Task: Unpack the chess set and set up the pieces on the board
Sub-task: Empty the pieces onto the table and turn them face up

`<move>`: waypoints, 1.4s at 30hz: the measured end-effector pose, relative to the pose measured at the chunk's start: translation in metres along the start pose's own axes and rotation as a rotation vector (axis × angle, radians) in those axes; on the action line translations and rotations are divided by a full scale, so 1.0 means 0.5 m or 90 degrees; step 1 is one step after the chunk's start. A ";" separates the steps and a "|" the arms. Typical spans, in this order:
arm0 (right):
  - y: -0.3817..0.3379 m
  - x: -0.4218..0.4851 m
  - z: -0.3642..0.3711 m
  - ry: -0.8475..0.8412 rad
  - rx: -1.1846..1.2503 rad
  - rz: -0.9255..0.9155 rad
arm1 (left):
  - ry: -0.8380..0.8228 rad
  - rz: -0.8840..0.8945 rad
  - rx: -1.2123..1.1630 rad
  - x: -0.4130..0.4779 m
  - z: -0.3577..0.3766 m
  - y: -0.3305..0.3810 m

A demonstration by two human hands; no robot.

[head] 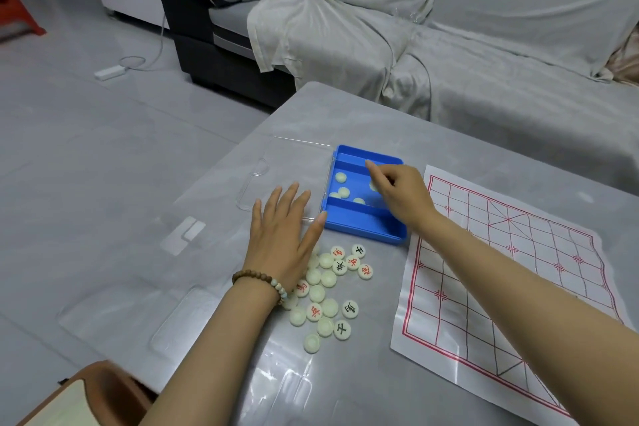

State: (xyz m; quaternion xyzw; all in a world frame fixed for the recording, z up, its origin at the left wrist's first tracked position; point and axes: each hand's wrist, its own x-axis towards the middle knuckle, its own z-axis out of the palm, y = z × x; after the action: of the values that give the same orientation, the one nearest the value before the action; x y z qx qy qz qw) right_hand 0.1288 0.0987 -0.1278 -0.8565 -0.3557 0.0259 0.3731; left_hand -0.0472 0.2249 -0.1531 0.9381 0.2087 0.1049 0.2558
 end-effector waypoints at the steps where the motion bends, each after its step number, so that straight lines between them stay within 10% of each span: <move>1: -0.014 -0.014 -0.003 0.011 0.028 -0.001 | 0.019 0.004 -0.011 -0.005 -0.007 0.002; 15: -0.082 -0.262 0.048 -0.095 -0.229 -0.033 | 0.073 0.029 -0.068 -0.102 -0.062 0.019; 24: -0.076 -0.278 0.004 -0.035 -0.003 0.044 | 0.095 0.033 -0.096 -0.124 -0.083 0.018; 42: -0.046 -0.379 -0.020 -0.343 -0.285 -0.113 | -0.216 0.116 0.207 -0.131 0.016 0.028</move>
State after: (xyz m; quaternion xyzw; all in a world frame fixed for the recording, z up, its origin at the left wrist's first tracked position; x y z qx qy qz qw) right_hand -0.0231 -0.0159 -0.1475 -0.8451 -0.5113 0.1394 0.0699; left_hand -0.0986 0.1814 -0.1586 0.9860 0.0916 -0.0665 0.1225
